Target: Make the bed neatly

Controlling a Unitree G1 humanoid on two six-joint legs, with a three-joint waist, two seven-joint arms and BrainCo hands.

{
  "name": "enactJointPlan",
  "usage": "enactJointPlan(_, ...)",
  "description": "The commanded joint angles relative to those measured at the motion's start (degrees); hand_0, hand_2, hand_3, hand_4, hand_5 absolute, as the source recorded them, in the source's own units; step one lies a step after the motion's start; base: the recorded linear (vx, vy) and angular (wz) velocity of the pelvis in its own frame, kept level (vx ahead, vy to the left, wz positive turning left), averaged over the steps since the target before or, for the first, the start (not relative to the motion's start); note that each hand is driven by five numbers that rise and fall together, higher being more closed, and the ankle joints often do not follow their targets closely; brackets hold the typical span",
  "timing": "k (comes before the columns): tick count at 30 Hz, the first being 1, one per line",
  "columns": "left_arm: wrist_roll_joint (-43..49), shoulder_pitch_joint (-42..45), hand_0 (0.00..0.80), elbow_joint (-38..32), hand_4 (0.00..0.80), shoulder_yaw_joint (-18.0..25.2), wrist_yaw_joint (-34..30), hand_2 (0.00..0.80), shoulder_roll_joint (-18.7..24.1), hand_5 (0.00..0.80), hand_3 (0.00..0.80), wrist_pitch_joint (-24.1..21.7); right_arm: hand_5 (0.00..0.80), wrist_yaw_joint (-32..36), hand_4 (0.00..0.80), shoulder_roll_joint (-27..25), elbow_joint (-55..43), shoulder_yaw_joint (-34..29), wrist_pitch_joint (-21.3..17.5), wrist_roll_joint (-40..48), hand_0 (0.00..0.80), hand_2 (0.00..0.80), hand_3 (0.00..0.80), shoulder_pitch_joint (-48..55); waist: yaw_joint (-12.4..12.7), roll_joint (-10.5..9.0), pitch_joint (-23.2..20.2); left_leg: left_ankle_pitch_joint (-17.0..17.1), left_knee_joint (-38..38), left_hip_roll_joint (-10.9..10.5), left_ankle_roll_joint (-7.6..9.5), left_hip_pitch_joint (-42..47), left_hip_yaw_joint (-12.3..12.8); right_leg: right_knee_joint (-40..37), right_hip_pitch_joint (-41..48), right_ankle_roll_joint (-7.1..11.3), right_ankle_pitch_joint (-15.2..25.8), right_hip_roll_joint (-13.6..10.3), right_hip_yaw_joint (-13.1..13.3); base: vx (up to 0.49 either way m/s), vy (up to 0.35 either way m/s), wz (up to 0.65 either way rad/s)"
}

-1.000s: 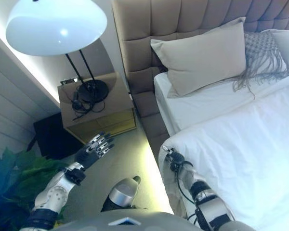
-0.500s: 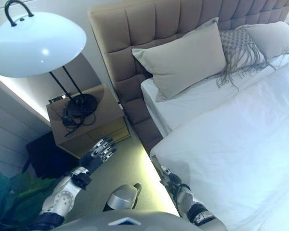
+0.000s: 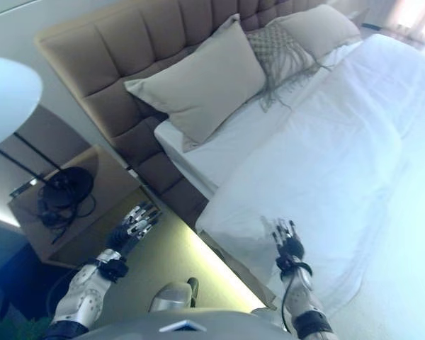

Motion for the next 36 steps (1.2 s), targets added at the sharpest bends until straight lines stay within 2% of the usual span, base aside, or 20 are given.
enactJointPlan(1,4.54,-4.64,0.000,-2.87,0.000,-2.52,1.40,0.000,2.76,0.000,0.000,-5.82,0.000,2.67,0.000,-0.61,-2.56,-2.90,-2.92,5.80,0.000,0.000,0.000,-2.02,0.18,0.93,0.70,-0.41,-2.63,1.58,2.47,5.11,2.00,-0.40,-4.17,2.28,10.99,-3.45,0.92,-0.002,-0.145,-0.19)
enactJointPlan(3,8.31,-6.11,0.000,-2.81,0.000,-4.45,3.80,0.000,4.02,0.000,0.000,-8.74,0.000,3.08,0.000,-0.95,-1.00,-4.70,-3.00,9.01,0.000,0.000,0.000,-1.58,-0.99,0.65,0.79,-0.97,-2.00,1.85,2.51,5.20,2.67,-0.31,-4.77,2.37,10.72,-3.02,1.89,-0.027,-0.157,-0.18)
enactJointPlan(8,19.16,-9.23,0.000,-3.57,0.000,-7.02,12.50,0.000,6.47,0.000,0.000,-15.75,0.000,5.09,0.000,-2.06,0.46,-6.36,-3.44,9.90,0.000,0.000,0.000,-0.40,-3.09,0.00,1.92,-2.17,-0.22,2.55,2.53,4.70,3.58,-0.12,-6.51,2.86,10.22,-1.75,4.41,-0.066,-0.202,-0.22)
enactJointPlan(11,28.63,-12.42,0.000,-2.64,0.000,-9.37,21.02,0.000,7.90,0.000,0.000,-19.22,0.000,6.09,0.000,-3.09,0.00,-6.18,-4.01,10.41,0.000,0.000,0.000,-1.25,-4.41,-0.19,3.20,-2.89,2.31,3.73,2.25,2.15,4.10,-0.10,-9.00,3.04,9.94,-0.68,6.15,-0.177,-0.210,-0.36)
enactJointPlan(15,46.90,-21.78,0.000,1.84,0.000,-15.70,44.24,0.000,9.27,0.000,0.000,-23.68,0.000,6.98,0.000,-6.42,-0.54,-3.34,-5.82,11.96,0.000,0.000,0.000,-8.02,-6.44,0.91,8.07,-3.12,4.60,3.68,2.27,-4.95,1.87,0.09,-16.31,2.03,10.11,1.18,10.10,-0.409,-0.041,-0.62)
enactJointPlan(17,53.97,-26.62,0.000,3.08,0.000,-18.38,53.41,0.000,8.88,0.000,0.000,-22.25,0.000,6.60,0.000,-7.41,-1.11,-1.48,-7.25,11.87,0.000,0.000,0.000,-11.40,-7.53,1.55,10.95,-2.51,5.58,3.14,2.60,-9.02,0.85,0.72,-20.36,1.42,10.40,1.74,12.27,-0.370,0.065,-0.96)
enactJointPlan(18,56.55,-28.30,0.000,3.74,0.000,-19.11,56.19,0.000,8.48,0.000,0.000,-21.85,0.000,6.58,0.000,-7.78,-1.28,-0.90,-7.84,12.20,0.000,0.000,0.000,-12.51,-8.00,1.65,12.05,-2.04,6.12,3.22,2.60,-10.76,1.12,1.09,-21.83,1.23,10.56,1.76,12.59,-0.325,0.041,-0.80)
enactJointPlan(21,62.74,-34.41,0.000,5.29,0.000,-22.25,61.92,0.000,7.30,0.000,0.000,-19.58,0.000,6.69,0.000,-9.16,-2.36,-0.13,-9.45,13.98,0.000,0.000,0.000,-15.58,-9.51,1.99,15.63,0.09,8.35,4.33,1.75,-16.62,2.91,3.13,-26.10,0.63,10.77,1.41,11.94,-0.242,0.007,-0.36)
enactJointPlan(24,65.98,-39.18,0.000,6.27,0.000,-24.68,64.35,0.000,6.37,0.000,0.000,-17.25,0.000,6.13,0.000,-10.52,-3.91,0.00,-9.60,14.70,0.000,0.000,0.000,-18.02,-10.35,1.94,18.38,0.85,11.68,4.45,0.96,-22.15,2.36,6.31,-30.69,0.38,10.80,0.62,11.53,-0.162,0.012,-0.07)
enactJointPlan(28,68.56,-42.76,0.000,5.01,0.000,-24.99,65.19,0.000,6.26,0.000,0.000,-14.02,0.000,4.18,0.000,-11.39,-7.77,0.07,-7.76,13.18,0.000,0.000,0.000,-20.47,-11.17,0.99,21.30,0.61,16.44,4.65,0.44,-27.62,1.98,10.58,-36.05,0.14,10.72,0.01,11.67,-0.103,0.033,-0.14)
enactJointPlan(35,74.47,-45.06,0.000,5.24,0.000,-24.93,66.72,0.000,6.44,0.000,0.000,-6.35,0.000,2.98,0.000,-10.70,-14.37,-0.15,-5.11,10.88,0.000,0.000,0.000,-19.77,-13.20,-0.77,23.93,-1.33,23.02,6.25,0.61,-32.98,2.93,16.20,-41.33,-0.65,8.94,0.98,13.37,-0.030,0.049,-0.20)
enactJointPlan(36,75.17,-45.23,0.000,5.68,0.000,-25.11,66.62,0.000,6.55,0.000,0.000,-4.86,0.000,3.36,0.000,-10.55,-14.78,-0.17,-5.04,10.76,0.000,0.000,0.000,-19.29,-13.52,-0.77,24.09,-3.03,24.00,6.63,0.20,-32.96,2.60,17.36,-41.46,-0.10,7.45,1.35,13.96,0.077,0.050,-0.15)
